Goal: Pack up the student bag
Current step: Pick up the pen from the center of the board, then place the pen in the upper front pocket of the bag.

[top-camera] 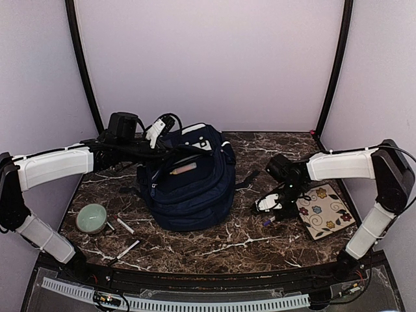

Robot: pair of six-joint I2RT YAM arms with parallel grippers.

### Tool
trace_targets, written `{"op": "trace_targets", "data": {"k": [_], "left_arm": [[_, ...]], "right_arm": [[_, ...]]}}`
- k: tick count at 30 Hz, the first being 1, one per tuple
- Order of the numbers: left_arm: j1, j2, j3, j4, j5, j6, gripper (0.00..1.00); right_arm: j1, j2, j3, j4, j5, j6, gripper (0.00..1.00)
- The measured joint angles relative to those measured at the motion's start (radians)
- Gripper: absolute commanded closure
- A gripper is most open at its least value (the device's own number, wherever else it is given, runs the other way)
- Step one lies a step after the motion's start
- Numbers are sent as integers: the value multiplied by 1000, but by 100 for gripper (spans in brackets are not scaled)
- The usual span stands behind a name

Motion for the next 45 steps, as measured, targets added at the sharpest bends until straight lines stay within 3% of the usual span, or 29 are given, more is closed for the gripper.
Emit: {"op": "trace_targets", "data": {"k": [14,20,36,45], "left_arm": [[0,0,0,0,3,0,96],[0,0,0,0,6,0,96],[2,0,0,0,26,-10,96],[2,1,0,0,51,-34,95]], "right_arm": [[10,46,5,35,23,2,92],[48,73,68,2,25,6,93],[323,132,671,9,25,39,94],[385,319,772,117,112,14,94]]}}
